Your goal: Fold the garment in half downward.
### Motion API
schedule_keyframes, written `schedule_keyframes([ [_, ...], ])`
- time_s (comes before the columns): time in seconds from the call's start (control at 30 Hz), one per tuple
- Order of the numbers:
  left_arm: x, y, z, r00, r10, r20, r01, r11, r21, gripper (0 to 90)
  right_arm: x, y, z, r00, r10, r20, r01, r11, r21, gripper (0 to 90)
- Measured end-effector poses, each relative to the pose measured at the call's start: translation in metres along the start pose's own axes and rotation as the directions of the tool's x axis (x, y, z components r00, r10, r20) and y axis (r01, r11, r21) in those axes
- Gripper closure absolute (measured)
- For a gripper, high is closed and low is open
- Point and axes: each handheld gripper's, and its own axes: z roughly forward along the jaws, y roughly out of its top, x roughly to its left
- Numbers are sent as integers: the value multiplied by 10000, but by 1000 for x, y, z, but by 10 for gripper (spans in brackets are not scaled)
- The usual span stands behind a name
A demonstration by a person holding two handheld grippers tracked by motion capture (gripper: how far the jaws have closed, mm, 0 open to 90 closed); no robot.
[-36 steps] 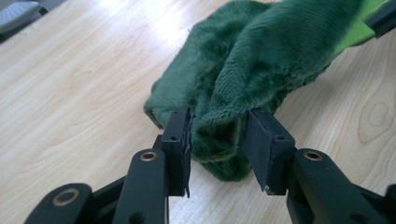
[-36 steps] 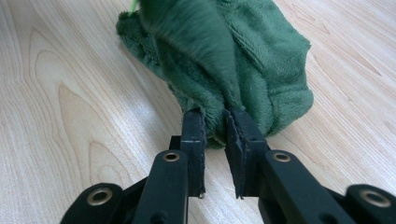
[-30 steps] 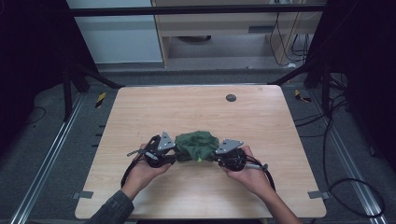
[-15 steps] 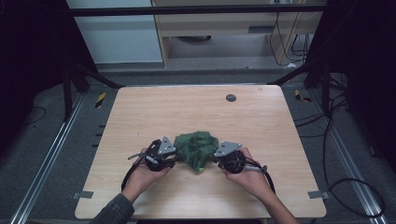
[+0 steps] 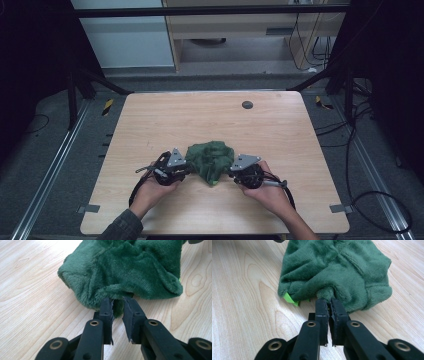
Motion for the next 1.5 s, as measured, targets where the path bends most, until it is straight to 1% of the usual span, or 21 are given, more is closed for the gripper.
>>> schedule_keyframes([
  [0.1, 1, -2, -1, 9999, -89, -62, 89, 10000, -19, 750, 0, -1, -1, 10000, 21, 36, -21, 10000, 8, 816],
  [0.17, 2, -3, -1, 9997, -157, -178, 158, 9999, 52, 713, -1, -2, -2, 10000, 42, 74, -42, 10000, 37, 786],
  [0.23, 2, -5, -2, 9996, -173, -220, 173, 9998, 23, 690, -1, -4, -3, 9999, 91, 97, -92, 9999, 64, 747],
  [0.33, 3, -6, -3, 9992, -222, -339, 222, 9998, -2, 638, -2, -6, -4, 9995, 212, 234, -215, 9997, 132, 646],
  [0.43, 4, -8, -4, 9988, -327, -368, 326, 9995, -47, 596, -5, -9, -7, 9976, 410, 551, -426, 9987, 277, 530],
  [0.53, 6, -9, -5, 9980, -397, -482, 395, 9992, -55, 547, -7, -11, -10, 9947, 652, 795, -673, 9974, 239, 451],
  [0.63, 6, -10, -5, 9974, -503, -518, 504, 9987, 2, 503, -9, -14, -13, 9916, 763, 1041, -782, 9968, 144, 407],
  [0.83, 7, -12, -5, 9970, -568, -524, 571, 9984, 46, 477, -14, -16, -19, 9893, 908, 1143, -921, 9957, 65, 355],
  [1.0, 7, -13, -6, 9975, -495, -509, 502, 9987, 123, 461, -15, -17, -23, 9873, 1001, 1237, -1003, 9949, -46, 312],
  [1.1, 7, -14, -7, 9974, -511, -503, 520, 9985, 166, 449, -16, -18, -25, 9863, 1046, 1277, -1047, 9945, -66, 272],
  [1.2, 8, -15, -8, 9974, -499, -524, 511, 9985, 218, 436, -18, -20, -27, 9849, 1134, 1307, -1147, 9934, 29, 230],
  [1.27, 9, -15, -7, 9966, -635, -521, 652, 9974, 310, 397, -19, -21, -28, 9839, 1174, 1348, -1194, 9928, 66, 209],
  [1.33, 9, -16, -6, 9963, -690, -504, 708, 9969, 353, 361, -21, -22, -29, 9835, 1124, 1418, -1152, 9933, 114, 160],
  [1.4, 10, -16, -5, 9956, -745, -566, 770, 9960, 450, 318, -25, -24, -29, 9785, 1127, 1725, -1185, 9927, 235, 126],
  [1.43, 11, -17, -5, 9949, -848, -552, 874, 9951, 457, 294, -26, -25, -29, 9756, 1137, 1878, -1200, 9925, 226, 110],
  [1.5, 13, -17, -5, 9924, -1022, -680, 1058, 9930, 521, 237, -31, -27, -30, 9700, 1301, 2054, -1383, 9901, 258, 80],
])
